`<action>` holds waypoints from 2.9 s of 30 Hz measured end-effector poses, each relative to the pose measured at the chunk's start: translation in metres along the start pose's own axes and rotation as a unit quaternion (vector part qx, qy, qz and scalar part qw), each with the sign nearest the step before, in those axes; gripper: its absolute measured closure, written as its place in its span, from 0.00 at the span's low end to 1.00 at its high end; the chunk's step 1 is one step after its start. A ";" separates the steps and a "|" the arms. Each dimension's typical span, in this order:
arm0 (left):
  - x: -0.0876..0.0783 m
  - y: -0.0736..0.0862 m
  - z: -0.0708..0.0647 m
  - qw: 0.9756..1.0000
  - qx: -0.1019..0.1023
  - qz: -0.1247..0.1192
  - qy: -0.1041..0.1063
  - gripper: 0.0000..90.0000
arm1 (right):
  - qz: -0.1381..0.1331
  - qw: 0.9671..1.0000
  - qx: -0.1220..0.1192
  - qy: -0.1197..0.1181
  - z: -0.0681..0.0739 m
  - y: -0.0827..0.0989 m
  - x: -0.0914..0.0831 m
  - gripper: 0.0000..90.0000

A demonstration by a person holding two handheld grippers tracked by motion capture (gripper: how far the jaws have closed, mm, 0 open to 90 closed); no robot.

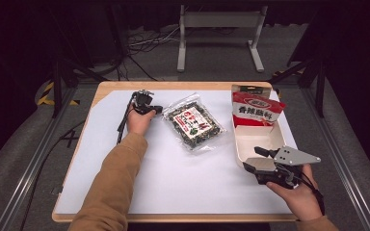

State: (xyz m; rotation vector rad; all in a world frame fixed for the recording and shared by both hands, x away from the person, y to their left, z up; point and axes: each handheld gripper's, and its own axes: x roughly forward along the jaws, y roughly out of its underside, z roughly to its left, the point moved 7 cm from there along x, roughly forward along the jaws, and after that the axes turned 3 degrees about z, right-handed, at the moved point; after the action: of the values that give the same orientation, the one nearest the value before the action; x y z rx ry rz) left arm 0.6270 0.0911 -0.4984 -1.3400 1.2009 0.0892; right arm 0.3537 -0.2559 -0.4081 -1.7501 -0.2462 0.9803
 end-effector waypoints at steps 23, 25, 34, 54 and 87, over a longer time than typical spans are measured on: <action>-0.063 -0.030 -0.027 0.996 0.047 -0.073 0.033 1.00 | -0.003 1.000 -0.004 -0.002 0.002 -0.006 0.005 0.37; -0.073 -0.033 -0.032 0.994 0.053 -0.084 0.040 1.00 | -0.003 1.000 -0.005 -0.003 0.002 -0.008 0.006 0.37; -0.115 -0.043 -0.064 0.985 0.101 -0.125 0.058 1.00 | -0.003 1.000 -0.009 -0.009 0.006 -0.011 0.012 0.37; -0.205 -0.048 -0.171 0.940 0.240 -0.210 0.117 1.00 | -0.011 1.000 -0.010 -0.016 0.007 -0.018 0.020 0.37; -0.237 -0.014 -0.227 0.904 0.309 -0.229 0.186 1.00 | -0.070 0.994 -0.044 -0.073 -0.004 -0.094 0.029 0.45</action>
State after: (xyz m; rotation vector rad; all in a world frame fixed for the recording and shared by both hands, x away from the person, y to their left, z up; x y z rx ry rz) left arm 0.3926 0.0464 -0.2732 -1.0496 1.0575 -0.8547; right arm 0.4019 -0.2025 -0.3403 -1.7168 -0.5067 1.0079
